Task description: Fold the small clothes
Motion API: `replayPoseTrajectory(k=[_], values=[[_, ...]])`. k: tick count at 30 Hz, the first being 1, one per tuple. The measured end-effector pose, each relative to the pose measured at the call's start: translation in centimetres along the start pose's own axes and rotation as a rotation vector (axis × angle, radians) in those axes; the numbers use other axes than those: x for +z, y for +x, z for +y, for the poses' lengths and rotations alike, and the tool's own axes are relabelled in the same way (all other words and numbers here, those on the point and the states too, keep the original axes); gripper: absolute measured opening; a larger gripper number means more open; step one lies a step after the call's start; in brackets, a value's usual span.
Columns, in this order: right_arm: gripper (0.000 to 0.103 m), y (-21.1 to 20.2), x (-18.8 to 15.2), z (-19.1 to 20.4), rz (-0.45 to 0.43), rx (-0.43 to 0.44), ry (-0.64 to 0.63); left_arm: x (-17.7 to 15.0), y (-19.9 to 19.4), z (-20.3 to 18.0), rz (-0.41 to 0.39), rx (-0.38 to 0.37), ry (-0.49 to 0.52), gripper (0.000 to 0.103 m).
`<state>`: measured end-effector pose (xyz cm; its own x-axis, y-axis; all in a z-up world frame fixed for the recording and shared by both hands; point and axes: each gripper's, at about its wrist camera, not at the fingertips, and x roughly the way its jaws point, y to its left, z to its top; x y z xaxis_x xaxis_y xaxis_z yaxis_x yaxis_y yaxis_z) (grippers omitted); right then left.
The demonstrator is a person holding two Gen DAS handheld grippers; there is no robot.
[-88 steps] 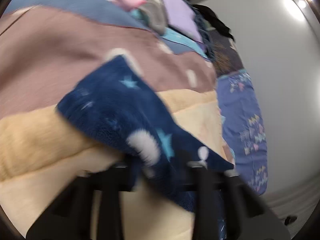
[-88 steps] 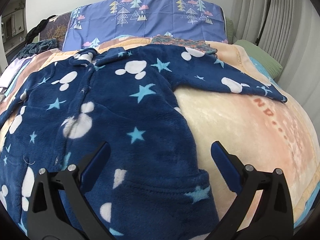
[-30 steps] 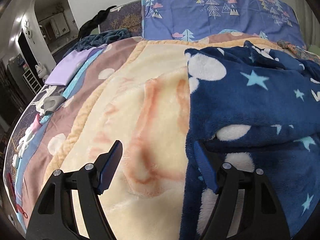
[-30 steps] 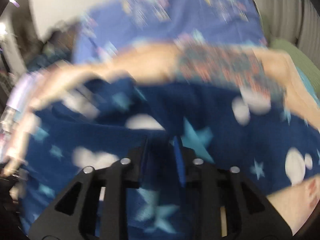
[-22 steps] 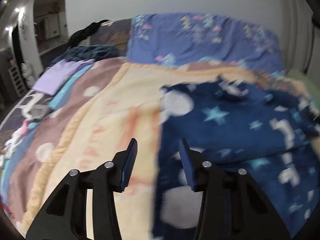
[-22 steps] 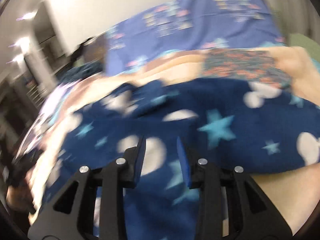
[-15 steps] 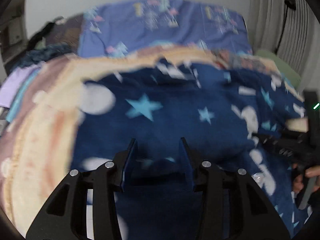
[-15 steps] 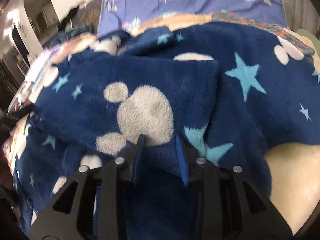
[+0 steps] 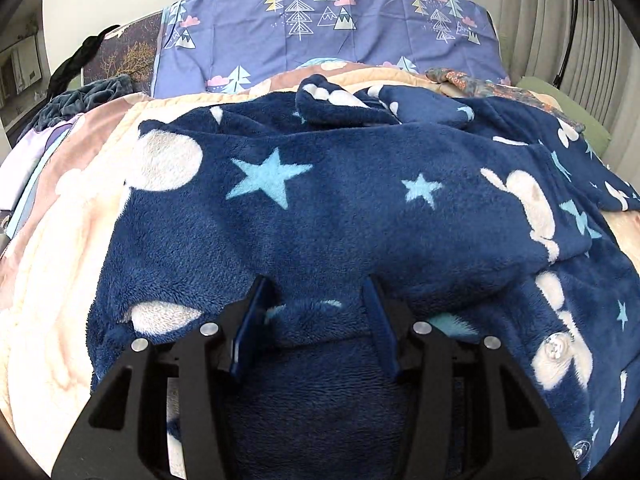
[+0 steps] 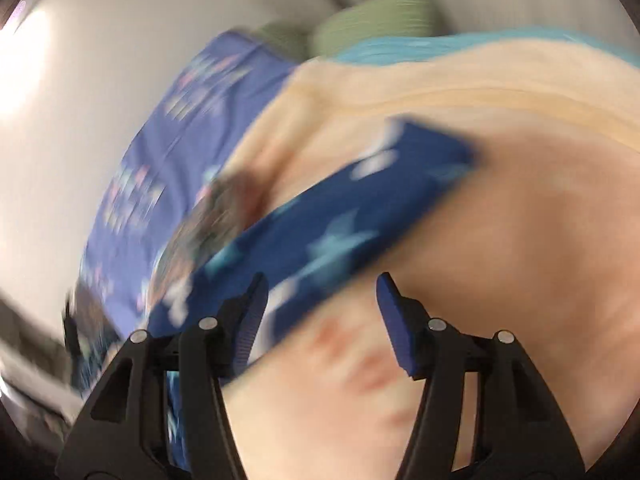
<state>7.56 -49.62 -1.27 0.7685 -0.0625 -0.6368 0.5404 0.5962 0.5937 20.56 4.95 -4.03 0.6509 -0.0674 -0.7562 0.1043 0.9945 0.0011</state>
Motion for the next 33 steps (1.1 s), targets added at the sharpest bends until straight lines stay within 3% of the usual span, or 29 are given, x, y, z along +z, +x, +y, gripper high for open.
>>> replayPoseTrajectory(k=[2,4,6,8,11,15,19,21,24,26,28,30,32,33], values=[[0.058,-0.1,1.4,-2.7,-0.038,-0.016,0.084,0.0,-0.1,0.2,-0.001,-0.005,-0.004,0.051],[0.058,0.9,2.0,-4.1,-0.042,0.022,0.162,0.0,-0.1,0.2,-0.001,-0.004,-0.003,0.051],[0.051,2.2,2.8,-4.5,-0.054,0.022,0.197,0.0,-0.1,0.3,-0.002,-0.003,-0.003,0.051],[0.01,3.1,3.6,-4.0,-0.07,-0.006,0.191,0.0,-0.1,0.3,-0.002,-0.005,-0.004,0.051],[0.009,3.1,3.5,-1.6,-0.07,0.09,0.207,-0.1,-0.1,0.3,-0.002,-0.005,-0.005,0.052],[0.009,1.2,-0.5,10.2,-0.021,0.318,-0.092,-0.1,-0.2,0.4,-0.004,-0.007,-0.007,0.052],[0.009,-0.1,-10.0,22.6,0.108,0.548,-0.425,-0.1,-0.3,0.6,-0.008,-0.02,-0.018,0.052],[0.009,0.4,-14.9,26.2,0.198,0.606,-0.53,-0.1,-0.3,0.8,-0.011,-0.032,-0.028,0.052],[0.009,3.4,-22.5,28.6,0.351,0.562,-0.662,-0.2,-0.4,1.2,-0.014,-0.058,-0.047,0.053],[0.011,5.8,-25.7,28.1,0.45,0.499,-0.679,-0.2,-0.5,1.5,-0.019,-0.079,-0.06,0.054],[0.012,7.5,-26.9,27.3,0.496,0.463,-0.689,0.0,-1.0,2.0,-0.03,-0.128,-0.087,0.06],[0.012,7.1,-27.6,26.5,0.47,0.475,-0.711,0.4,-1.8,2.5,-0.05,-0.223,-0.145,0.063],[0.018,6.5,-27.3,26.7,0.471,0.502,-0.718,1.3,-2.4,2.5,-0.048,-0.398,-0.222,0.066],[0.02,6.2,-27.2,26.8,0.471,0.516,-0.721,1.8,-2.4,2.2,-0.03,-0.461,-0.243,0.074]])
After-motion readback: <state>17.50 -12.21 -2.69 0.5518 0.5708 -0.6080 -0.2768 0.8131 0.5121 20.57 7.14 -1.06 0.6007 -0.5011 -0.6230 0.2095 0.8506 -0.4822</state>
